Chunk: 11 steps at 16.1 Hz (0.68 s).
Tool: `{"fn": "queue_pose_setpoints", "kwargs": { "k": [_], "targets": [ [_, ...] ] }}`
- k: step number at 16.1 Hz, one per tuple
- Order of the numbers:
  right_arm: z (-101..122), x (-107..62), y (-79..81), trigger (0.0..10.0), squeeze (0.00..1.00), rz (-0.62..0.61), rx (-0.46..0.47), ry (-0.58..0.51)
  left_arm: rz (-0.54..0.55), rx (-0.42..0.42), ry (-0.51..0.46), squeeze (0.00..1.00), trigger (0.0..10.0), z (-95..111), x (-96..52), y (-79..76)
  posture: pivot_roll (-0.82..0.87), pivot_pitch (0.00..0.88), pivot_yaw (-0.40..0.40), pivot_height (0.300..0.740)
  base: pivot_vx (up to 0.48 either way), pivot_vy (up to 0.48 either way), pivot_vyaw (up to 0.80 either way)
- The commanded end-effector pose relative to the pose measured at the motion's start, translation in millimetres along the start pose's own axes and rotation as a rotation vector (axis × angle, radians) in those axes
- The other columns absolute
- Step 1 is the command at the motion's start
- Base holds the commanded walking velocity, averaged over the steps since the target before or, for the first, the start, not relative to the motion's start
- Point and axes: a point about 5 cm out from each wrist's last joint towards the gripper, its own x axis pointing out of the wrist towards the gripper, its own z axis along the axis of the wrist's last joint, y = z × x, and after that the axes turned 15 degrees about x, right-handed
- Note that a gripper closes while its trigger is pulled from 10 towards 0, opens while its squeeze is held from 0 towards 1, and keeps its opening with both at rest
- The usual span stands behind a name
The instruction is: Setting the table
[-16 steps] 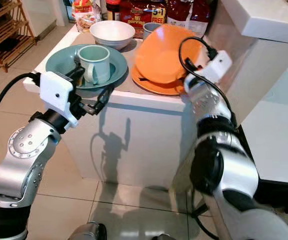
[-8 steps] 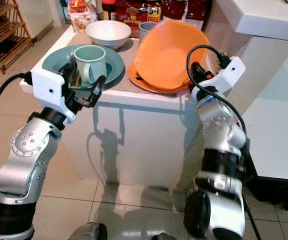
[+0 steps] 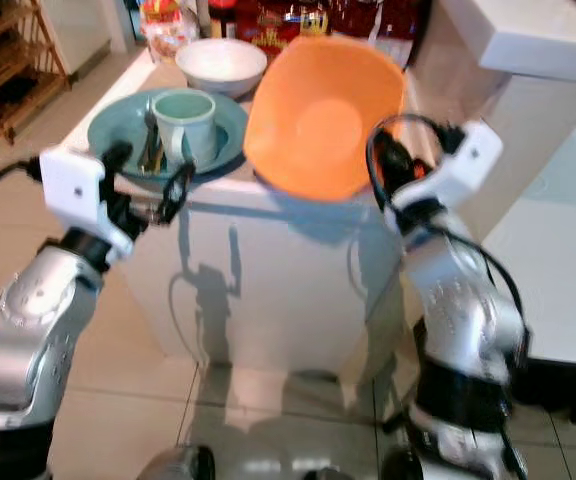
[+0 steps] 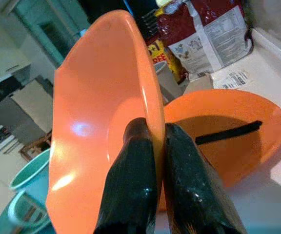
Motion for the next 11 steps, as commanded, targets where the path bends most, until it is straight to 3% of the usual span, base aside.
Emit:
{"fn": "queue_pose_setpoints", "kwargs": {
  "k": [1,3,5,8,11],
  "targets": [
    [10.8,-17.3,19.3,10.0,0.0,0.153,-0.052,-0.055,-0.018,0.021,-0.004,0.0,10.0,2.2,-6.5,0.0,0.1,0.063,-0.029,0.74,0.0,0.0,0.0],
    [5.8,-42.7,22.3,10.0,0.0,0.25,-0.172,-0.064,-0.061,0.022,0.017,0.0,10.0,-4.1,-15.0,-0.6,0.1,0.064,-0.024,0.74,0.0,0.0,0.0],
    [-6.7,-61.7,11.0,10.0,0.0,0.205,-0.183,0.011,-0.045,0.038,0.044,0.0,10.0,-12.4,-20.0,1.0,0.1,0.067,-0.016,0.74,0.0,0.0,0.0],
    [-15.1,-69.8,-14.2,10.0,0.0,0.01,-0.17,0.006,0.027,0.062,0.119,0.0,10.0,-22.9,-18.3,5.3,0.08,0.075,-0.01,0.74,0.0,-0.437,0.0],
    [-22.9,-67.8,-14.4,10.0,0.0,-0.005,-0.231,-0.029,-0.006,0.091,0.126,0.0,10.0,-20.8,-8.2,-1.4,0.08,0.084,-0.005,0.74,0.0,-0.48,0.0]
  ]
}}
